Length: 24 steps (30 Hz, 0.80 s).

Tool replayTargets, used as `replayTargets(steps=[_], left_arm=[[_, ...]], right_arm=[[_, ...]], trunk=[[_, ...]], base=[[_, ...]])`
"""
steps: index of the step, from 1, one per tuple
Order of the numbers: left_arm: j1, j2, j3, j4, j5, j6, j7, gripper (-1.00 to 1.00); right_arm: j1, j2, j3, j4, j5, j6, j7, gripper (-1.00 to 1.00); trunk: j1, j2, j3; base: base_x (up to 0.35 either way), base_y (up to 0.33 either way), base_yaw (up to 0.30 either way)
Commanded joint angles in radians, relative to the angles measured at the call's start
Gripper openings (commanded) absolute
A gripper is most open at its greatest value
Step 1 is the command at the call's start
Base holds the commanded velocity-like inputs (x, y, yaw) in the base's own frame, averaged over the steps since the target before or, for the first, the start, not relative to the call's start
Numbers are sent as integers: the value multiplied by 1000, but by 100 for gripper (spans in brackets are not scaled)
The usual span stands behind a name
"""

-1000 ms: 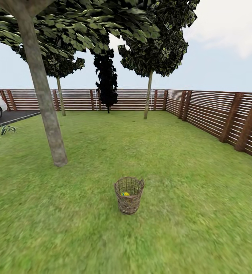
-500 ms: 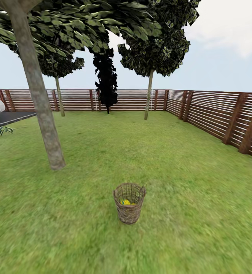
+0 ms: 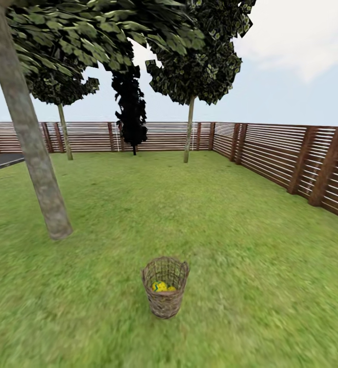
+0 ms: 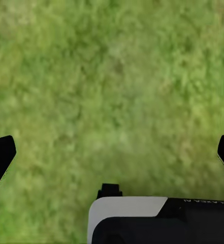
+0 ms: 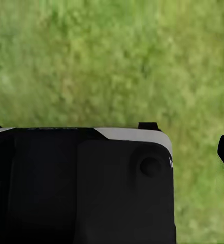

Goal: Take the three Easter eggs out of the wicker basket on the lawn in the garden, then place them on the lawn next to a single tree (choose any tree) so that all three eggs are next to the same tree and none are left in the basket.

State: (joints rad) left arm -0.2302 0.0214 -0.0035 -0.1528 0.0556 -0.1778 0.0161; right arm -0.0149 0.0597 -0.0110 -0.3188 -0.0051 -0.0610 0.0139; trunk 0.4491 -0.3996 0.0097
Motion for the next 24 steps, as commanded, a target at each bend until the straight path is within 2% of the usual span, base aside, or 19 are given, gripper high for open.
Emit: replayTargets(steps=[1, 17, 24], left_arm=[[0, 0, -1, 1, 6, -3, 1, 100], [0, 0, -1, 1, 6, -3, 1, 100], [0, 0, -1, 1, 5, -3, 1, 100]], right_arm=[[0, 0, -1, 1, 0, -4, 1, 100], [0, 2, -1, 1, 0, -3, 1, 100], [0, 1, -1, 1, 0, -3, 1, 100]], trunk=[[1, 0, 1], [1, 0, 2], [1, 0, 4]], base=[[338, 0, -167], [338, 0, -21], [333, -74, -41]])
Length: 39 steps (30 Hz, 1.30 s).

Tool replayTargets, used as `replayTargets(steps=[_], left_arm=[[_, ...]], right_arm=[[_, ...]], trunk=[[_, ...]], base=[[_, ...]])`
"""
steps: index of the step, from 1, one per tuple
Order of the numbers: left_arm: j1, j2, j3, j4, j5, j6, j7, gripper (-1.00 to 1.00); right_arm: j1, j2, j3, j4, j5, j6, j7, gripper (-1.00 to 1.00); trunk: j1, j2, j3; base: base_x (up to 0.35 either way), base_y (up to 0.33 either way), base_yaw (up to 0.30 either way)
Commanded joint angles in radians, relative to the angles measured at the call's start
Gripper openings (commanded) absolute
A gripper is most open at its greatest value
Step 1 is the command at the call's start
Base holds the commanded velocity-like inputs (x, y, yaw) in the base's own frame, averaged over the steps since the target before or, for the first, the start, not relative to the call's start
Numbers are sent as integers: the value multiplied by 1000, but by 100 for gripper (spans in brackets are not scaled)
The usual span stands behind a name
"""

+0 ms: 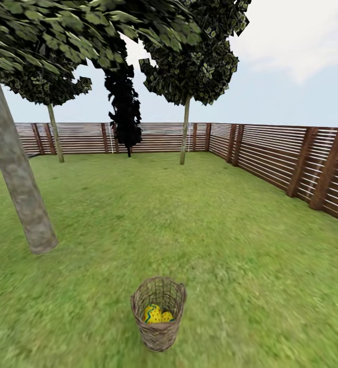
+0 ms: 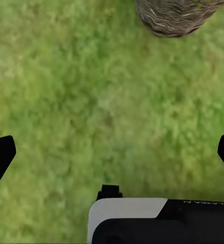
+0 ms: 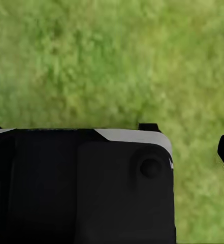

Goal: Take the three Easter eggs out of the wicker basket on the lawn in the garden, then place them on the lawn next to a single tree (choose any tree) so that all three eggs are next to the same tree and none are left in the basket.

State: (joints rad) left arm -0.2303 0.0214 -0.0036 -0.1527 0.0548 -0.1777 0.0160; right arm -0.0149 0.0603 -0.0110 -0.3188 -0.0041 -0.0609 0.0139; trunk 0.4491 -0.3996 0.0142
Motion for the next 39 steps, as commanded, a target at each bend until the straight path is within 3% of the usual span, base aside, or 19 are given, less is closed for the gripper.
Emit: replayTargets(steps=[1, 16, 18, 24, 39], left_arm=[[0, 0, -1, 1, 6, -3, 1, 100], [0, 0, -1, 0, 7, -3, 1, 100], [0, 0, 0, -1, 7, -3, 1, 100], [0, 0, 6, 1, 11, -3, 1, 100], [-12, 1, 10, 1, 19, 15, 9, 100]], right_arm=[[0, 0, -1, 1, 0, -4, 1, 100], [0, -3, -4, 1, -1, -4, 0, 100], [0, -3, -13, 1, -2, -4, 0, 100], [0, -3, -94, 1, 0, -4, 2, 100], [0, -4, -119, 1, 1, -4, 3, 100]], trunk=[[1, 0, 1], [1, 0, 15], [1, 0, 15], [1, 0, 16], [1, 0, 16]], base=[[326, -117, -146], [211, -46, -178], [25, -3, -60], [9, -1, -21], [1, 0, -2]])
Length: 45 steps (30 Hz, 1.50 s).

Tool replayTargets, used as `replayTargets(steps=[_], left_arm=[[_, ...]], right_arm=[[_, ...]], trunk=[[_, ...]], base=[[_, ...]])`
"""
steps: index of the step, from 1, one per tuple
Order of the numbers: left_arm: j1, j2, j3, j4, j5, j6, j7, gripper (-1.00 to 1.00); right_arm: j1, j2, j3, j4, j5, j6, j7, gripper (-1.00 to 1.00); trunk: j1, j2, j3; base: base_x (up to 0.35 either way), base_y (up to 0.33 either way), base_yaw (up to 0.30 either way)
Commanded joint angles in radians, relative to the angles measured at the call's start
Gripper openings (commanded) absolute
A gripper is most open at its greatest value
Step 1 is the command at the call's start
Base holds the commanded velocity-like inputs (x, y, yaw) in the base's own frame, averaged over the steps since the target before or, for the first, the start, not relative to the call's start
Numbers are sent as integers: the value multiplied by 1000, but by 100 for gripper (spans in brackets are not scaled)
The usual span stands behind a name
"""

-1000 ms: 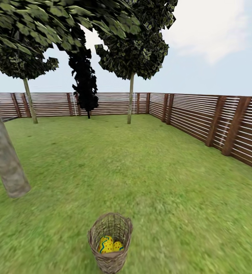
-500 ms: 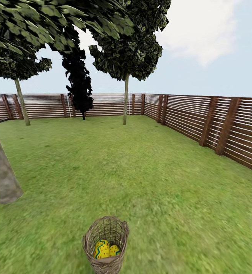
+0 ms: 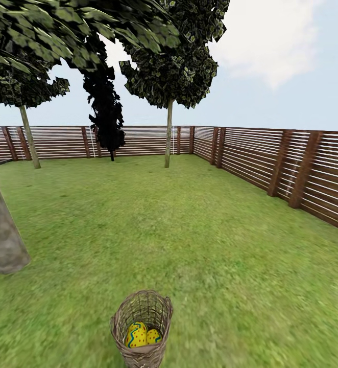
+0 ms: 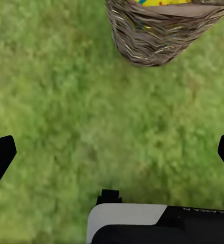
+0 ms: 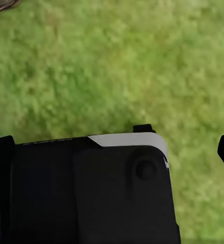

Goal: Take the three Easter eggs out of the wicker basket on the lawn in the garden, then place them on the lawn next to a single tree (choose any tree) so that all three eggs are next to the same tree and none are left in the basket.

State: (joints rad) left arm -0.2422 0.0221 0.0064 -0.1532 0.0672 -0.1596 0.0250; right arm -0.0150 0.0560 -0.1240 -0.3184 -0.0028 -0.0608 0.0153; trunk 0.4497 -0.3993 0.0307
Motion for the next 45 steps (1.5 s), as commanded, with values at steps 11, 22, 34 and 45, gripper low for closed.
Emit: replayTargets(steps=[11, 22, 34, 45], left_arm=[[-150, 8, -2, -329, 11, 595, 11, 100], [-188, 3, 2, -500, 26, 809, 17, 100], [-190, 9, -3, -502, 201, 731, 20, 100], [-190, 10, -3, -502, 216, 718, 18, 100]], right_arm=[[0, 0, -8, 0, 0, -4, 2, 100], [0, 0, -8, 1, 0, -4, 2, 100], [0, 0, -8, -4, 0, -4, 1, 100], [0, -1, -8, -6, 0, -4, 0, 100]], trunk=[[0, -1, 0], [0, -1, 0], [0, -1, 0], [0, -1, 0]], base=[[0, 0, 0], [0, 0, 0], [36, 4, 0], [133, 22, 0]])
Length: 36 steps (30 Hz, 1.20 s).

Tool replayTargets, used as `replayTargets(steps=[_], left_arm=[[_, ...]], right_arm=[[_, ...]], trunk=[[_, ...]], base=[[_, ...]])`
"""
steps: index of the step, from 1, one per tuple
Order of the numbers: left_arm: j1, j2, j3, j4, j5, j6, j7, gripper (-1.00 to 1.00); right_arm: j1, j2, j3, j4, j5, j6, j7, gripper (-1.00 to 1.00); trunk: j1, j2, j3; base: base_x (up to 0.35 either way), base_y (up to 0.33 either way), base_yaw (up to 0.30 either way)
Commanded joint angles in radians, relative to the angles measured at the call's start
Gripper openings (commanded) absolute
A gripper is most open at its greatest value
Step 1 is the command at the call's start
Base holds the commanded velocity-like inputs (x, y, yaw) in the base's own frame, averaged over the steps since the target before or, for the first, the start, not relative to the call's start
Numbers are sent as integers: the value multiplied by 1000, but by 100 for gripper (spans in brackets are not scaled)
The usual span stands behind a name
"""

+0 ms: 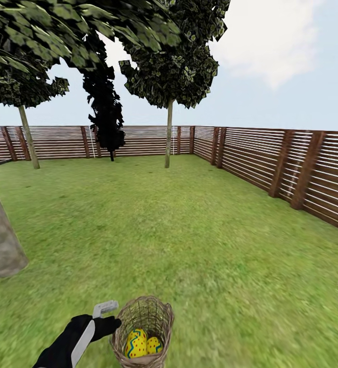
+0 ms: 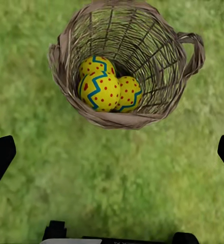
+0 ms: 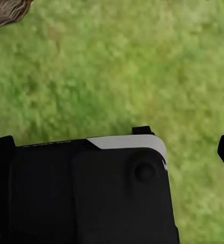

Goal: Take the three Easter eggs out of the wicker basket on the lawn in the garden, then place them on the lawn next to a single tree (choose any tree) so that all three eggs are next to the same tree and none are left in the basket.

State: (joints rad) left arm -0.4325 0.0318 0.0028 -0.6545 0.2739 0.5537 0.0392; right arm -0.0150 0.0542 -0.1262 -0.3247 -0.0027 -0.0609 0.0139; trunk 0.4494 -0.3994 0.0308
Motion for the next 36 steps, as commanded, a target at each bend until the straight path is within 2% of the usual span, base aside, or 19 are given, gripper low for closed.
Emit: replayTargets(steps=[1, 4, 12, 14, 17, 18, 20, 21, 25, 26, 28, 29, 32, 36], left_arm=[[0, 0, 0, -1, 9, 1, 4, 100], [0, 0, 0, -1, 8, -29, 5, 100], [1, 1, 0, -1, 7, -49, 7, 100], [1, 2, 0, -1, 7, -54, 7, 100], [2, 3, 0, -3, 7, -60, 8, 100], [2, 3, 0, -4, 7, -62, 9, 100], [3, 3, 0, -5, 7, -64, 9, 100], [3, 3, 0, -6, 7, -65, 10, 100], [3, 5, 0, -6, 7, -67, 10, 100], [3, 9, 0, -7, 7, -69, 10, 100], [3, 13, 1, -7, 7, -70, 10, 100], [3, 19, 1, -8, 7, -70, 10, 100], [2, 37, 2, -12, 9, -70, 22, 100], [2, 63, 3, -20, 10, -68, 38, 100]], right_arm=[[0, 1, -6, 1, 0, -4, 1, 100], [0, 0, -6, 0, 0, -4, 1, 100], [0, -2, -7, -9, 0, -5, 2, 100], [-1, -5, -8, -41, -1, -5, 2, 100], [2, -5, -8, -124, -2, 0, 3, 100], [6, -2, -7, -206, -3, 6, 3, 100], [14, 1, -7, -301, -3, 22, 3, 100], [34, 4, -6, -398, -3, 66, 3, 100], [85, 9, -4, -598, -4, 213, 2, 100], [100, 16, -4, -696, -4, 286, 2, 100], [110, 25, -2, -785, -4, 351, 2, 100], [116, 32, 0, -857, -4, 410, 2, 100], [121, 41, 7, -941, -4, 492, 2, 100], [117, 50, 37, -980, -3, 532, -1, 100]], trunk=[[1, -1, 0], [1, -1, 0], [1, -1, 0], [1, -1, 0], [1, -1, 0], [1, -1, 0], [1, -1, 0], [1, -1, 0], [1, -1, 0], [1, -1, 0], [1, -1, 0], [1, -1, 0], [1, -1, 0], [1, -1, 0]], base=[[160, 3, 0], [143, 1, 0], [34, 39, 0], [6, 29, 0], [4, 17, 0], [2, 9, 0], [1, 6, 0], [1, 3, 0], [0, 2, 0], [0, 23, 0], [0, 75, 0], [0, 163, 0], [0, 164, 0], [0, 70, 0]])
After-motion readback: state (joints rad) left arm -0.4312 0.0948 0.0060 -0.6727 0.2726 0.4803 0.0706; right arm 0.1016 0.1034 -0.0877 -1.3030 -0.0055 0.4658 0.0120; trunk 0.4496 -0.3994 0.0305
